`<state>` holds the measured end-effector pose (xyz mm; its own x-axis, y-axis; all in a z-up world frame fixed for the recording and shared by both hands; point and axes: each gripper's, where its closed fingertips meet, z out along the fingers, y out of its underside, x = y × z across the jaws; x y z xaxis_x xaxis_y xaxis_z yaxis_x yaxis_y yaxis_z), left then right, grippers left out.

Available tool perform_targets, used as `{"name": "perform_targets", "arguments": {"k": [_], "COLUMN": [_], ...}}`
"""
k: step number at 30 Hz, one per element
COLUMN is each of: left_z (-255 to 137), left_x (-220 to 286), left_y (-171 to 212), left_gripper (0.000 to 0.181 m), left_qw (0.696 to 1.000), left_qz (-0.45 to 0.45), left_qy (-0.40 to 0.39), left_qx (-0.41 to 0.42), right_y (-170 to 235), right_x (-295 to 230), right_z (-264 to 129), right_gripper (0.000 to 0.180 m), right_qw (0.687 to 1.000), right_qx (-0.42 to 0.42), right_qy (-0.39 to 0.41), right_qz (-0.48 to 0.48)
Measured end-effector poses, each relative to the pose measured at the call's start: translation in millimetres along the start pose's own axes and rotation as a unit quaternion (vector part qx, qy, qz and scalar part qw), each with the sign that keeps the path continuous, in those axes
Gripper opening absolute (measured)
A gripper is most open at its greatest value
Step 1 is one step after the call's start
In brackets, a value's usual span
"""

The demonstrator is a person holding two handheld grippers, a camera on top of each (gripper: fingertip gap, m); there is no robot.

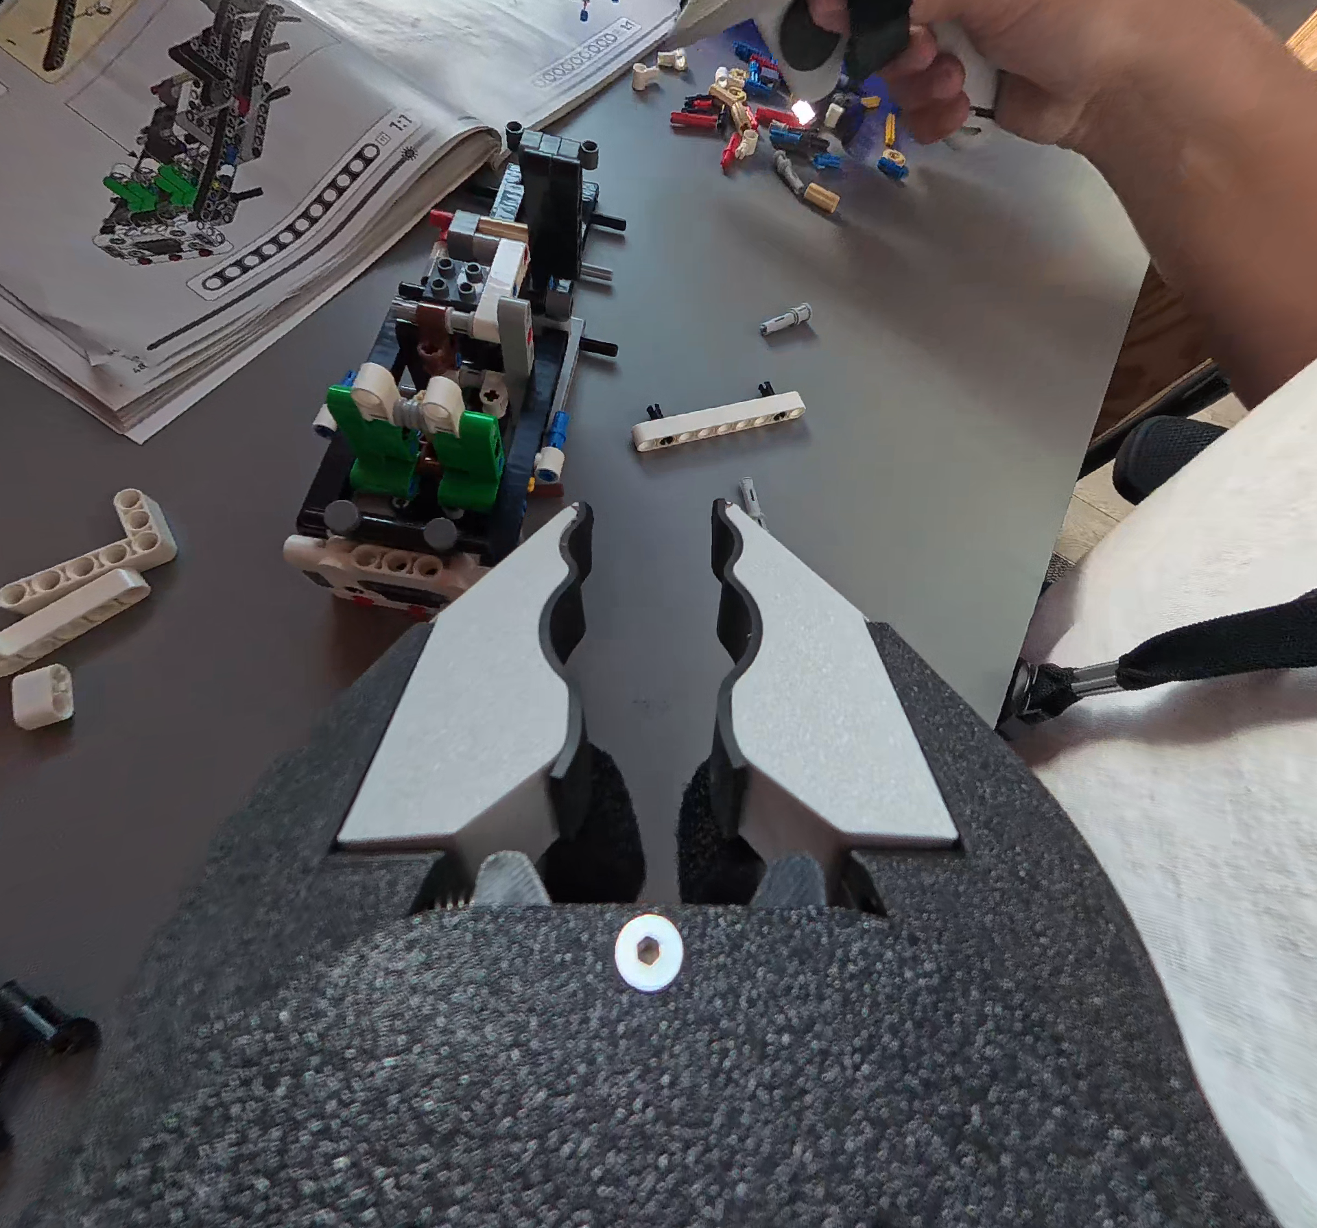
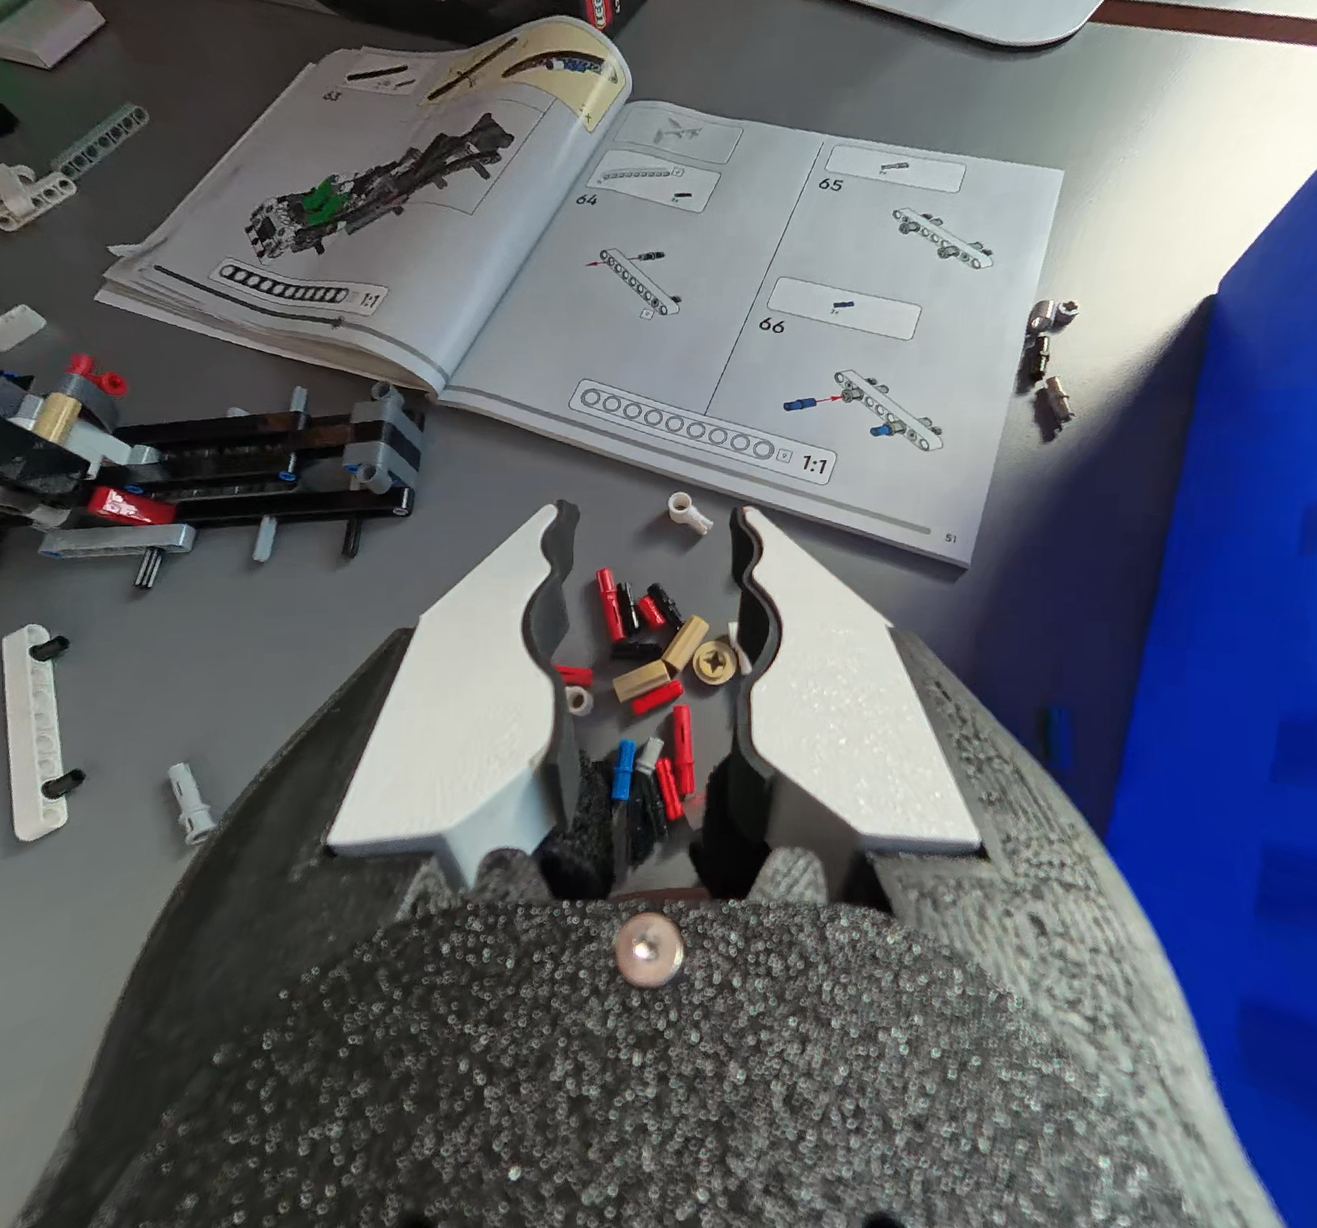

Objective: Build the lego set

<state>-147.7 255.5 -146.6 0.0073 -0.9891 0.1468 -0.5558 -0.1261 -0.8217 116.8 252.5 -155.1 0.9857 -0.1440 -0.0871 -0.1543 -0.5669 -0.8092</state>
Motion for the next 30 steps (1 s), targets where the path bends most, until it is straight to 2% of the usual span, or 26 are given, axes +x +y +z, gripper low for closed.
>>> {"name": "perform_targets", "arguments": {"k": [10,30], "left_z": [3.4,7.8], "left_x": [15.8,17.3], "left_y": [7.0,1.2], "left_gripper": [0.030,0.028], "left_qw": [0.999,0.999], "left_qz": [-0.012,0.000], "left_qy": [0.050,0.042], "left_qx": [-0.010,-0.006], "right_y": [-7.9,0.0], "right_x": [2.8,23.6], "right_z": [0.4,-15.2], "right_gripper": [0.042,0.039], "right_qw": [1.000,0.998], "right_qx": [0.023,0.028], "right_qy": [0.005,0.056], "right_qz": [-0.011,-0.022]}}
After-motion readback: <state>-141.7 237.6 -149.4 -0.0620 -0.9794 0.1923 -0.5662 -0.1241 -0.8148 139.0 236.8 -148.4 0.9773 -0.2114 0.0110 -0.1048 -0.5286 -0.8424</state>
